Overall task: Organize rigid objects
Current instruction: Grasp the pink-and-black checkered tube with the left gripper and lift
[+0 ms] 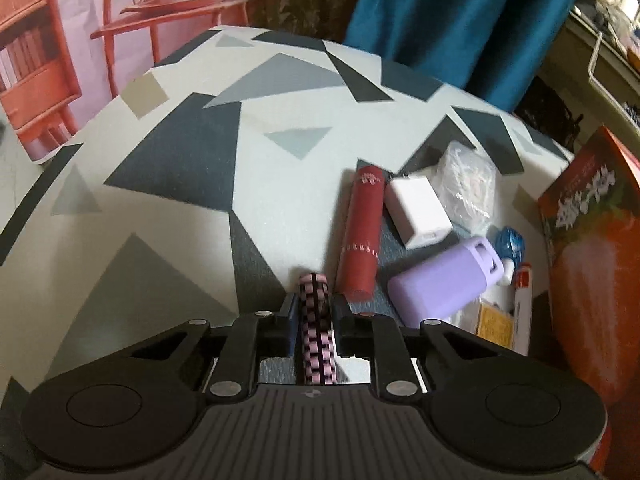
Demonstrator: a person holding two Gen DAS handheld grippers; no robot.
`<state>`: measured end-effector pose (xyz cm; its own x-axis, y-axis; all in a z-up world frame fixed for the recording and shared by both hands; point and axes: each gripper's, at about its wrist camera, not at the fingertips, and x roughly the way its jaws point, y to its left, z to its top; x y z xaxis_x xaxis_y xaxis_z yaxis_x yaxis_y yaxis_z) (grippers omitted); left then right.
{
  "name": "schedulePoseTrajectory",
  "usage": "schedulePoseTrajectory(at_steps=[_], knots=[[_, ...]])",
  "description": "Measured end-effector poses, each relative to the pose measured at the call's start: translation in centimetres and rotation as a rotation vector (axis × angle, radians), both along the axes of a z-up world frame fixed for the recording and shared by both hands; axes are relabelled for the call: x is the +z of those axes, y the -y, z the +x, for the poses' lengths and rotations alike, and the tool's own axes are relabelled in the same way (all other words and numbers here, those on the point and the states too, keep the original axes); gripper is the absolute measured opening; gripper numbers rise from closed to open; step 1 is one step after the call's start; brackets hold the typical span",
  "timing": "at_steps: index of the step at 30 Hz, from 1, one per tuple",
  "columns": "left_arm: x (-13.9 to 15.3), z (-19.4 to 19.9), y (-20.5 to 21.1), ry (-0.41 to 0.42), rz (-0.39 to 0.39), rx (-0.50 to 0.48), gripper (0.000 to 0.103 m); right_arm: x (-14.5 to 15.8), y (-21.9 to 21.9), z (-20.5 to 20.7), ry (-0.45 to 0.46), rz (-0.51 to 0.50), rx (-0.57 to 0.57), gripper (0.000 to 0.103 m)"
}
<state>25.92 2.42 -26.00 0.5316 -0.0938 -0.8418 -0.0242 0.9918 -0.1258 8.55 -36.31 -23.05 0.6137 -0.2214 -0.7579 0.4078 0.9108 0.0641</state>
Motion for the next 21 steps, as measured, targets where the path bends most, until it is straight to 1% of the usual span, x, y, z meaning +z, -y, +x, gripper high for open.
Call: schedulePoseTrajectory(at_steps=[1, 3, 6, 9, 14, 17, 19, 21], knots=[[0.1, -0.4, 0.0, -0.005, 0.003, -0.010, 0.021, 0.0, 0.0, 0.0, 0.000, -0.001, 0.000, 0.011], [0.1, -1.3, 0.4, -0.009, 0.033, -0.036, 0.022, 0.0, -0.1, 0.0, 0.002, -0.004, 0.000, 0.011], [0.0, -3.1, 0.9, 0.002, 0.109, -0.076, 0.023, -0.1, -0.1, -0.2, 0.008, -0.006, -0.003, 0.010], [-0.1, -4.3, 1.6, 0.038, 0.176, -0.098, 0.023, -0.1, -0.1, -0.4, 0.018, -0.004, -0.008, 0.011], [-0.1, -4.3, 1.2, 0.061, 0.148, -0.095, 0.018, -0.1, 0.1, -0.5, 0.023, 0.010, -0.016, 0.011], [-0.1, -4.4, 0.9, 0.080, 0.122, -0.089, 0.017, -0.1, 0.1, -0.7, 0.029, 0.009, -0.017, 0.011], [0.1, -4.6, 0.2, 0.120, 0.073, -0.072, 0.017, -0.1, 0.0, -0.7, 0.030, 0.007, -0.017, 0.011], [0.6, -4.4, -0.1, 0.159, 0.076, -0.058, 0.017, -0.1, -0.1, -0.7, 0.028, -0.004, -0.010, 0.011]])
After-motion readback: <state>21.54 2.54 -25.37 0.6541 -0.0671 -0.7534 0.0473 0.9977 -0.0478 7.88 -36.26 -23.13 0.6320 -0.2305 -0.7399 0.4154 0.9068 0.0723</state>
